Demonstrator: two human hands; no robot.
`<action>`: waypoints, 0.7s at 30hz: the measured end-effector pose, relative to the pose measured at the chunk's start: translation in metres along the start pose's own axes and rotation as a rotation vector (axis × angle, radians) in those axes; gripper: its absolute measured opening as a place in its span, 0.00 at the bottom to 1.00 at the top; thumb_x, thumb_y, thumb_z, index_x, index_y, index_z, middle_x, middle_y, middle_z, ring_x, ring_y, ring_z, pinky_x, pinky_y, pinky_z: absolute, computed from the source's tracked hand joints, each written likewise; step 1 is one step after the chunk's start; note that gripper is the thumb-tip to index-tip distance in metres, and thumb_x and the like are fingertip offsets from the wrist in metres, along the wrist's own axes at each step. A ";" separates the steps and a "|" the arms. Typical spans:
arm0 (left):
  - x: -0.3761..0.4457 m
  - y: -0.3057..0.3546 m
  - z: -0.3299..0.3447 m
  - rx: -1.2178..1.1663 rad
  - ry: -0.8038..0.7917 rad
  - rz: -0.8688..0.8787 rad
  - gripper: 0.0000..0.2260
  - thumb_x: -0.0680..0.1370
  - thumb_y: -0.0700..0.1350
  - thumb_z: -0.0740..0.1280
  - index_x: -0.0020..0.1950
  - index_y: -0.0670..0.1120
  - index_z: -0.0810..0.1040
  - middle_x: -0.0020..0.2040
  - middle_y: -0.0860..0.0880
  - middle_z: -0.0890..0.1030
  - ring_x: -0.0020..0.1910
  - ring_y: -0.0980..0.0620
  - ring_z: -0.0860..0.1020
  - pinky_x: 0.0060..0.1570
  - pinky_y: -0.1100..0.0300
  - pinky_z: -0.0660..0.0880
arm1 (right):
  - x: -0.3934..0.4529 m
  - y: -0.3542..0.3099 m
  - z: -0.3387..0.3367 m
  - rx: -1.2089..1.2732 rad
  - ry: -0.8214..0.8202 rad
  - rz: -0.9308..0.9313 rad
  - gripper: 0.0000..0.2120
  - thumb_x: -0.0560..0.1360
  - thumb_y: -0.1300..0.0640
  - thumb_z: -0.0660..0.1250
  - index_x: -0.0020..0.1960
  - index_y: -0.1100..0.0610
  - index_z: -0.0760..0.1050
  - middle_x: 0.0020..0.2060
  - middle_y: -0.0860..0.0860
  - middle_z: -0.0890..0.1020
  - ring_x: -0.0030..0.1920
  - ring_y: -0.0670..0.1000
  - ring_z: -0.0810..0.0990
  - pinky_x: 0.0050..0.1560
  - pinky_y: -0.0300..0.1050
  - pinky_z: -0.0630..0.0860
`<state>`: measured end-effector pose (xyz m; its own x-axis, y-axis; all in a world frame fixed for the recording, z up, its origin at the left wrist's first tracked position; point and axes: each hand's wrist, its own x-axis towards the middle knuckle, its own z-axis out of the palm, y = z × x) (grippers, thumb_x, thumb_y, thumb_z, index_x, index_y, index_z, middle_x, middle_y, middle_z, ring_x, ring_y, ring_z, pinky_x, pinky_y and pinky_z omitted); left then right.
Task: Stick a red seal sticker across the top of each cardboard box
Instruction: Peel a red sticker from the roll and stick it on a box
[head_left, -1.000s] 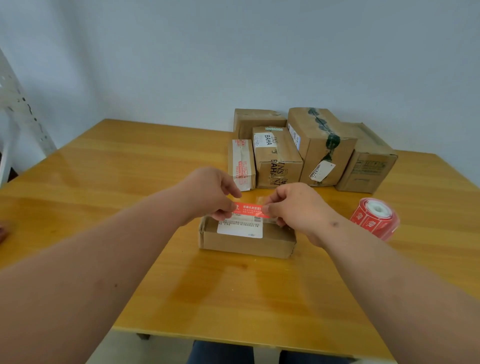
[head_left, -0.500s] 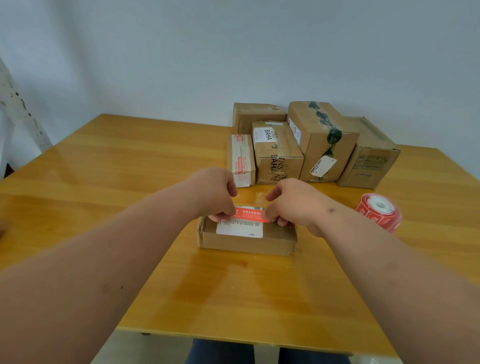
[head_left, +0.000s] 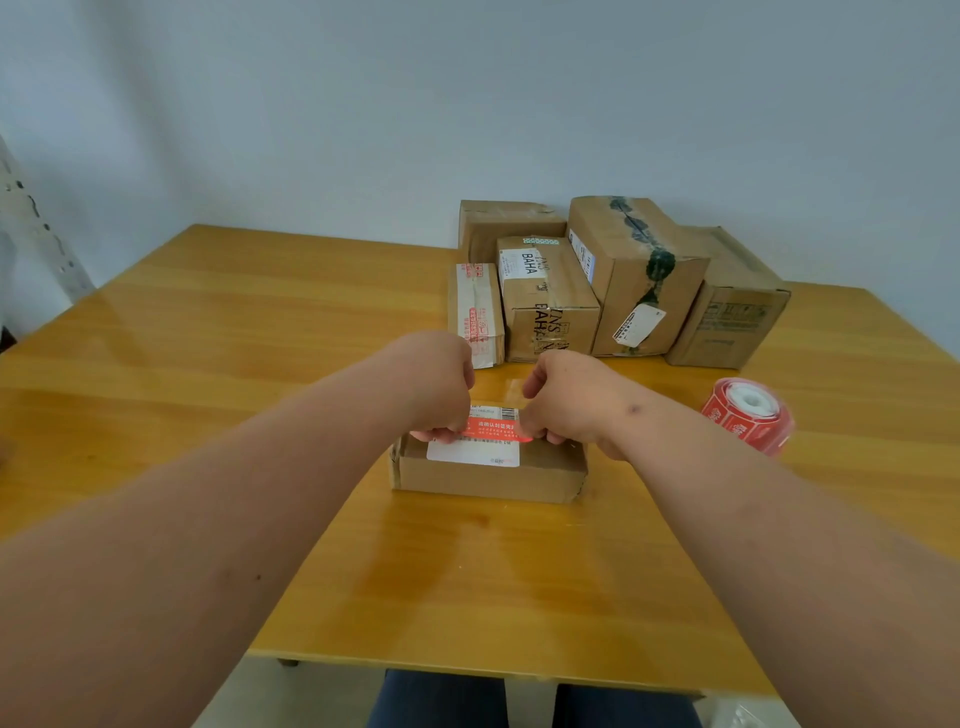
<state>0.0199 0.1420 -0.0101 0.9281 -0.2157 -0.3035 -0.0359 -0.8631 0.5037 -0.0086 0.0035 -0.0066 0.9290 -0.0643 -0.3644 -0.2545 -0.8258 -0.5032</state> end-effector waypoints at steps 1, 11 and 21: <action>0.000 0.000 0.000 -0.008 -0.003 -0.002 0.17 0.72 0.32 0.71 0.56 0.47 0.73 0.42 0.44 0.82 0.38 0.48 0.83 0.41 0.55 0.83 | 0.000 -0.001 0.000 -0.023 0.002 -0.002 0.15 0.72 0.66 0.69 0.58 0.62 0.77 0.50 0.59 0.84 0.39 0.52 0.76 0.47 0.47 0.78; 0.001 -0.002 0.004 -0.043 0.031 -0.001 0.18 0.74 0.33 0.71 0.60 0.47 0.72 0.44 0.45 0.80 0.38 0.49 0.84 0.40 0.55 0.83 | 0.001 0.001 0.000 -0.040 0.019 -0.014 0.15 0.72 0.66 0.69 0.59 0.63 0.77 0.51 0.60 0.83 0.39 0.52 0.76 0.50 0.48 0.79; 0.000 0.003 0.006 0.265 0.089 0.024 0.23 0.72 0.41 0.74 0.63 0.50 0.72 0.50 0.50 0.79 0.49 0.49 0.78 0.47 0.56 0.78 | 0.007 0.003 0.005 -0.091 0.058 -0.007 0.13 0.70 0.63 0.70 0.54 0.59 0.77 0.46 0.57 0.85 0.37 0.51 0.78 0.46 0.46 0.81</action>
<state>0.0174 0.1364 -0.0131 0.9544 -0.2062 -0.2160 -0.1426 -0.9503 0.2769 -0.0038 0.0035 -0.0142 0.9452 -0.0885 -0.3143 -0.2253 -0.8736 -0.4314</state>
